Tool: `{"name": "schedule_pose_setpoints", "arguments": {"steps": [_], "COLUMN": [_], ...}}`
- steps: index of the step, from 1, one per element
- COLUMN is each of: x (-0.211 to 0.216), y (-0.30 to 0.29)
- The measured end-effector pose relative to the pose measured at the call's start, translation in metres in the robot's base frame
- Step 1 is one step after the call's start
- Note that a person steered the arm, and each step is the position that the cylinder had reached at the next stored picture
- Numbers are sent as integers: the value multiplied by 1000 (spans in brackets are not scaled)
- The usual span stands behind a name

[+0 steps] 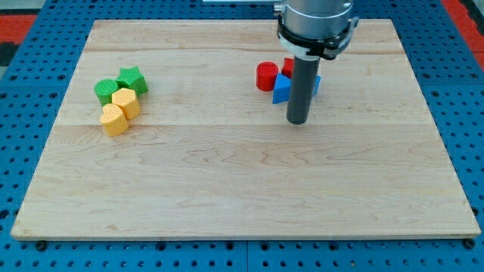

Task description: Move the arm bottom right to the yellow heart

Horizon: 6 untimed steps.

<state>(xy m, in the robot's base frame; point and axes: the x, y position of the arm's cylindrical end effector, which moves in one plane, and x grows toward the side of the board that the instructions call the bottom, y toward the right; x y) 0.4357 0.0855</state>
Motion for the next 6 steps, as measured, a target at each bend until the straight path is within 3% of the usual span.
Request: {"name": "schedule_pose_setpoints", "arguments": {"steps": [1,2,5,6], "x": [-5,-7,81,60], "y": [0,-42,-295,-335]}}
